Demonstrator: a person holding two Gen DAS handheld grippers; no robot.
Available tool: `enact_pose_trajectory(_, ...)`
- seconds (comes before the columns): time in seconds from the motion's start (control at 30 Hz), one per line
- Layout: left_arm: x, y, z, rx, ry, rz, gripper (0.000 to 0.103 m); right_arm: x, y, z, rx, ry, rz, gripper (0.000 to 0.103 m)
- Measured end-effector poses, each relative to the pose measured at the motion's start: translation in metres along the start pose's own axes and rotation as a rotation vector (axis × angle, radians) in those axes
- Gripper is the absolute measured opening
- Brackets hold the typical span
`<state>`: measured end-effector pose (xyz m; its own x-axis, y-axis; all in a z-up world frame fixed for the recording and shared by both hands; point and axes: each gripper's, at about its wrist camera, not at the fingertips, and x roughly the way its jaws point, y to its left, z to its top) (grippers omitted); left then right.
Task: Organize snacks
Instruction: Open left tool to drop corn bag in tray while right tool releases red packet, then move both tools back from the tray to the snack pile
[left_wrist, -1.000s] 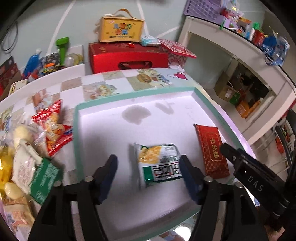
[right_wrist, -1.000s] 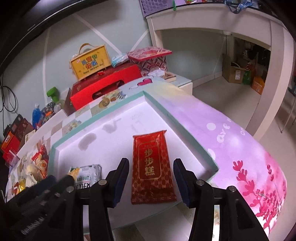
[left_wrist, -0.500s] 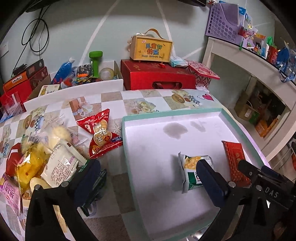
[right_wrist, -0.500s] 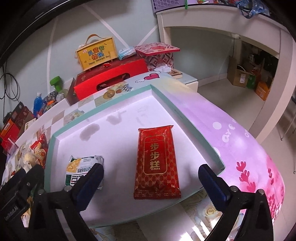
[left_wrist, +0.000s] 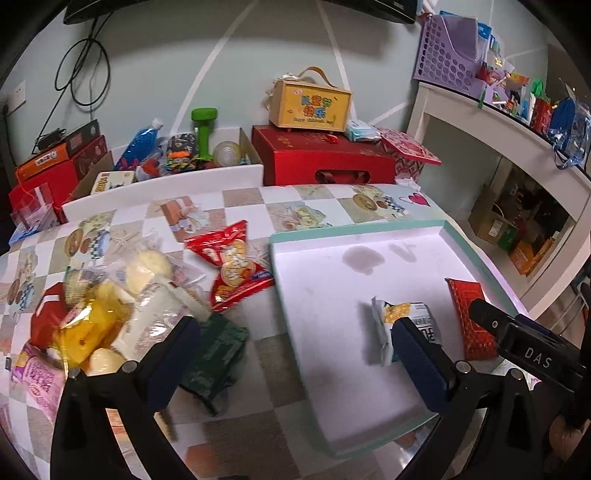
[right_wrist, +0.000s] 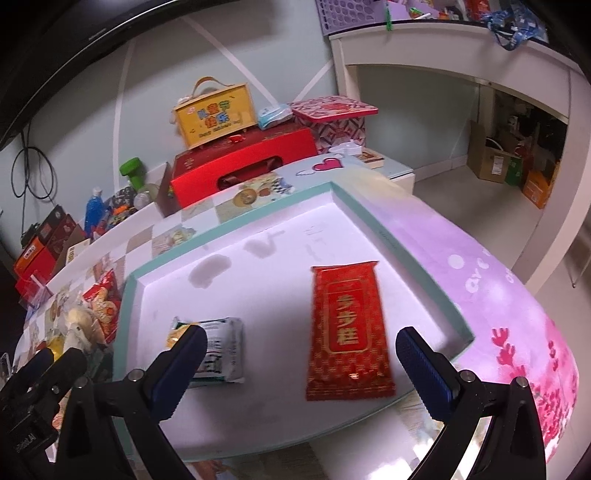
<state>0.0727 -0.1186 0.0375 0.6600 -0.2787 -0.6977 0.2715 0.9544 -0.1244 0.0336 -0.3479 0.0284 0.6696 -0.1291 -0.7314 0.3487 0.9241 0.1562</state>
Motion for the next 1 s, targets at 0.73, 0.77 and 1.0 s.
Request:
enact_pose_trajectory(0.73,-0.061,0.157,-0.004,-0.247,-0.004,0.282,0.103,-0.018,0.165,-0.021,-0.256,-0.053,0.277,0.103)
enact_pose_trajectory(0.77,-0.063,0.164,-0.006,-0.268,0.002,0.286,0.103,-0.018,0.172,-0.023,-0.268,-0.050,0.283,0.103)
enact_pose_trajectory(1.0,-0.069,0.206,-0.022,-0.383,0.045,0.308,0.103,-0.010,0.217,-0.042,-0.323,0.024,0.349,0.103)
